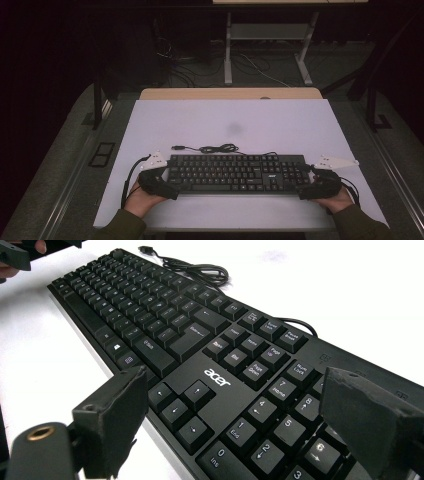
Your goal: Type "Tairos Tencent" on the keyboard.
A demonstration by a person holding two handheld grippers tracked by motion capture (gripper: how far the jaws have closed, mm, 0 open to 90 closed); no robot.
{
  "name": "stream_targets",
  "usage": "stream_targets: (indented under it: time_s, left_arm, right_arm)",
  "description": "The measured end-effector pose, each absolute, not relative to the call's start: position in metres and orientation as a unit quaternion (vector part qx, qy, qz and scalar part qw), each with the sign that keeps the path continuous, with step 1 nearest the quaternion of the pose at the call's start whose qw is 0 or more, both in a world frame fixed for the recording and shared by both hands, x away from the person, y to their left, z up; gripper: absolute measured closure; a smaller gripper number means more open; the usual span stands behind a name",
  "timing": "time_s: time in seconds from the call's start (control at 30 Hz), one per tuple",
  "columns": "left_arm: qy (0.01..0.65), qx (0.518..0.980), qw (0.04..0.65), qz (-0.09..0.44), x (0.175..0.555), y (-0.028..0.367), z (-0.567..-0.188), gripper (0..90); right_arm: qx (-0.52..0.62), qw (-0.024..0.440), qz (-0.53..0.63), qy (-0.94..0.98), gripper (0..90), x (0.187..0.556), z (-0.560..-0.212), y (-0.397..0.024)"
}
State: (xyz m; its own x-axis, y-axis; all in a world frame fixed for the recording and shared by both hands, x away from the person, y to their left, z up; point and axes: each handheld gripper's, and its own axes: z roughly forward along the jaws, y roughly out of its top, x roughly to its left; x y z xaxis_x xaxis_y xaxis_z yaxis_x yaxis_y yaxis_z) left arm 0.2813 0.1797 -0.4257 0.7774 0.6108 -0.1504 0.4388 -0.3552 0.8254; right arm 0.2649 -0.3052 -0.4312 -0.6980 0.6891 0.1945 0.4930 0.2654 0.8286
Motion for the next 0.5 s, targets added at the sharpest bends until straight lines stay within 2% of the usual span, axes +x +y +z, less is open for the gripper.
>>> stream_targets:
  time_s: [0.5]
  left_arm:
    - [0.317,0.818,0.471,0.094,0.2801,0.1787,-0.4246,0.0]
  right_arm:
    - [0.368,0.098,0.477,0.792,12.0,0.2671,-0.4266,-0.303]
